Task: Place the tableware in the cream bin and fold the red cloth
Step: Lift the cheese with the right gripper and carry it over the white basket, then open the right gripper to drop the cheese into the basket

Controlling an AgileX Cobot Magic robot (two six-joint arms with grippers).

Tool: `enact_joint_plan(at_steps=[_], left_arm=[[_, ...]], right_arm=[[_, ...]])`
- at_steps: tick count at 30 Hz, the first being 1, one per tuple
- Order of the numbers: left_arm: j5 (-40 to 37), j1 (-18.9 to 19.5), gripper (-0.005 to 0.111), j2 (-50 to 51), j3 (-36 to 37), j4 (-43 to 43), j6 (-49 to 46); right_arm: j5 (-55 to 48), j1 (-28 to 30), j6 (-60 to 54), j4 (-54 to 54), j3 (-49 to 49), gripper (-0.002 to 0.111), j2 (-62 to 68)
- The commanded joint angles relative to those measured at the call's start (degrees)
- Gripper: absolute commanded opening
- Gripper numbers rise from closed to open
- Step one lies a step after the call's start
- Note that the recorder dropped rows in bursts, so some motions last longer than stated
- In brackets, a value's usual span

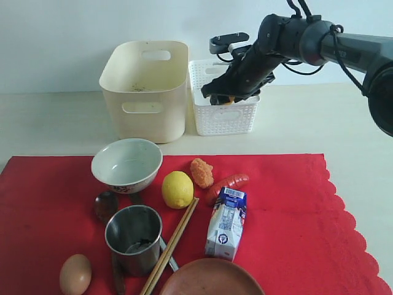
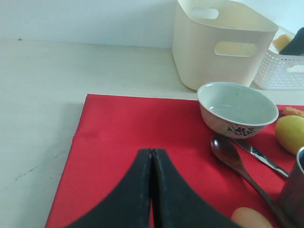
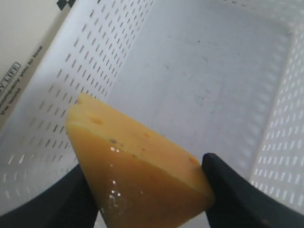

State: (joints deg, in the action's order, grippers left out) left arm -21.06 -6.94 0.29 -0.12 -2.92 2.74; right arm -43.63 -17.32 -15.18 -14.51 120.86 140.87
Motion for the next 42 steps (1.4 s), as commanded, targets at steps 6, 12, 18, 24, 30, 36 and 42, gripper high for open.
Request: enact_joint_plan(at_steps=[6, 12, 18, 24, 30, 36, 42], left_arm=[[0.62, 0.2, 0.0, -0.29, 0.12, -0.13, 0.35], [0.62, 0.2, 0.0, -0.29, 0.12, -0.13, 0.35], [0.62, 0.2, 0.0, -0.29, 0.12, -0.13, 0.35], [0.62, 0.2, 0.0, -0.29, 0.12, -0.13, 0.35], [0.62, 0.2, 0.0, -0.29, 0.12, -0.13, 0.35], [0.62, 0.2, 0.0, -0.29, 0.12, -0.13, 0.35], [0.62, 0.2, 0.0, -0.29, 0.12, -0.13, 0.35]], right_arm=[[-3.36, 0.0, -1.56, -1.69, 0.67, 0.0, 0.03], [-6.68, 0.0, 0.91, -1.69, 0.67, 0.0, 0.03], [-7.48, 0.0, 3.79, -2.07, 0.67, 0.003, 0.03], [-8.69, 0.0, 4.53, -2.07, 0.67, 0.028, 0.03], [-8.78, 0.0, 5.37, -2.07, 0.67, 0.054, -0.23], [-10.21, 0.0, 6.5, -2.17, 0.67, 0.059, -2.9], [-12.91, 0.0, 6.5, -2.17, 0.67, 0.059, -6.23]])
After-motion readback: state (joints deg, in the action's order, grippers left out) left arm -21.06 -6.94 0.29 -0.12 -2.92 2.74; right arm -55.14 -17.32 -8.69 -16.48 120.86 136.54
